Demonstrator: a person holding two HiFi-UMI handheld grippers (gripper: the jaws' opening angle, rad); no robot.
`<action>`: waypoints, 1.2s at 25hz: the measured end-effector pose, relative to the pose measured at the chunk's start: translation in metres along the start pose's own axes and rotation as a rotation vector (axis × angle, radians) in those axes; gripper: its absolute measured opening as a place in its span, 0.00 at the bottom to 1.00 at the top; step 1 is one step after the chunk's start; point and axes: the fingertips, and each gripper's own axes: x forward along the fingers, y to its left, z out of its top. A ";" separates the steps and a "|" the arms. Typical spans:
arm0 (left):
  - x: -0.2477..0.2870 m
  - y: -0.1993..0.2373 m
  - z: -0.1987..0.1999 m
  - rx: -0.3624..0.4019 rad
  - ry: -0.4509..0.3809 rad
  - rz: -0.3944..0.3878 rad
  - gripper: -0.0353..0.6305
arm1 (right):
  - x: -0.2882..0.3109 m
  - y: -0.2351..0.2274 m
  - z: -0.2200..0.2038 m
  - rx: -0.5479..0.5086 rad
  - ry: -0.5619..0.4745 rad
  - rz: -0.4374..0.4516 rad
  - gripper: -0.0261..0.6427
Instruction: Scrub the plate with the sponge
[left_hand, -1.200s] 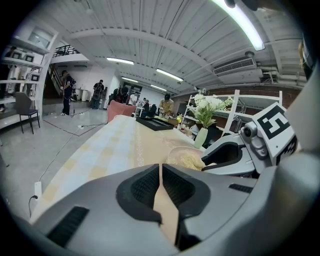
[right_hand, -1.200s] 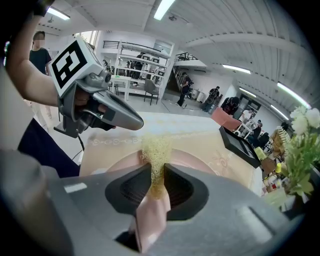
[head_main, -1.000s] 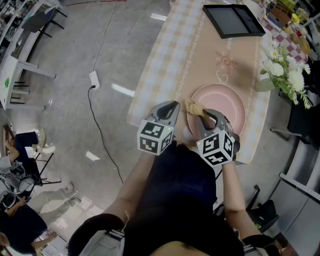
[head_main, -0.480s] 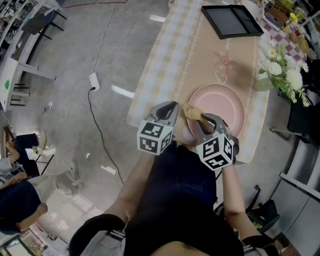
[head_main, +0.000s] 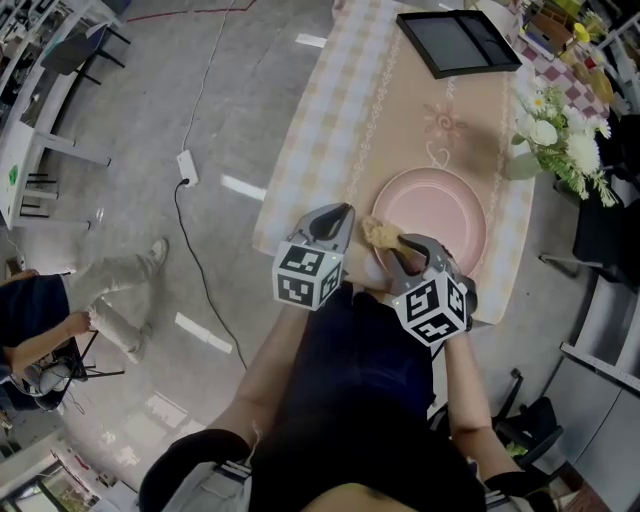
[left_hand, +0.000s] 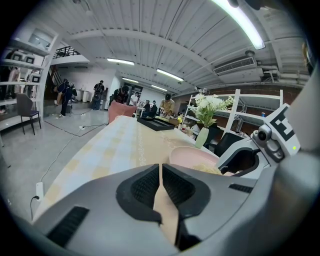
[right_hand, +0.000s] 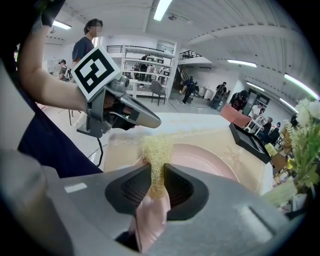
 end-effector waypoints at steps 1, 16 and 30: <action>0.000 0.000 0.000 0.000 0.000 -0.001 0.09 | -0.001 0.001 -0.001 0.001 0.000 0.004 0.16; 0.003 -0.009 -0.003 0.008 0.009 -0.023 0.09 | -0.011 0.014 -0.007 0.056 -0.020 0.068 0.16; 0.010 -0.015 -0.007 0.017 0.031 -0.043 0.09 | -0.021 0.001 -0.011 0.124 -0.042 0.069 0.16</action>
